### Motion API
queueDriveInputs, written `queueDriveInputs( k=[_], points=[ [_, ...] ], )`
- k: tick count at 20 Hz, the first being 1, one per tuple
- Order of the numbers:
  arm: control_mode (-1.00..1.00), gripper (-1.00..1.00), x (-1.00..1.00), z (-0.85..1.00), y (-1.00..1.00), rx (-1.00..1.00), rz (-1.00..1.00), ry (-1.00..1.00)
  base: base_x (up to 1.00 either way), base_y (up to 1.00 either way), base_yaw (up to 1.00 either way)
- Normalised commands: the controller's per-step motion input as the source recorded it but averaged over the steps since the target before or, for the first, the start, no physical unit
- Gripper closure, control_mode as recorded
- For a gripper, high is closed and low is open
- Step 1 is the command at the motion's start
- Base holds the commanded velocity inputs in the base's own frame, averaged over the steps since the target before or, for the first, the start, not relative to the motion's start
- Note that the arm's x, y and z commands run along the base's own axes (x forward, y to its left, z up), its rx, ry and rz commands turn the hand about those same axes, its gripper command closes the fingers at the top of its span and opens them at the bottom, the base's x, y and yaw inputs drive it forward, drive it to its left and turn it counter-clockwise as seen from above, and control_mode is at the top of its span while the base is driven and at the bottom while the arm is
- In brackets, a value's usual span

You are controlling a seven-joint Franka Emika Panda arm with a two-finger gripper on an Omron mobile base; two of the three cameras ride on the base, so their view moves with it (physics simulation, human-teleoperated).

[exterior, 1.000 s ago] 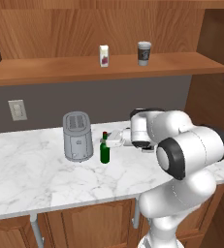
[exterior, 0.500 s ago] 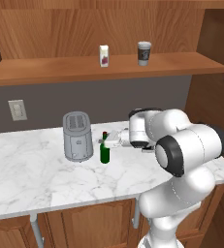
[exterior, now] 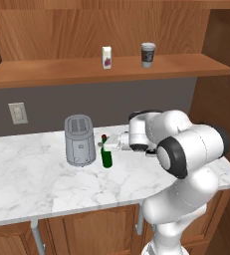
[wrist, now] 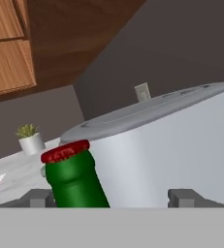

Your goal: Sort all alcoholic drinks to one cabinet, and non-alcoholic drinks to the other.

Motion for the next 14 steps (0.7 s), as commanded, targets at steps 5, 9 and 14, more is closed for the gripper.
queueDriveInputs(
  k=[5, 9, 14],
  points=[
    [-1.00, 1.00, 0.02, 0.02, 0.01, 0.02, 0.00, 0.00, 0.00, 0.00, 0.00],
    [-1.00, 1.00, -0.11, 0.38, -0.09, 0.02, -0.03, -0.01, 0.00, 0.00, 0.00],
    [-1.00, 1.00, -0.16, 0.78, -0.04, 0.00, -0.05, -0.03, 0.00, 0.00, 0.00]
  ],
)
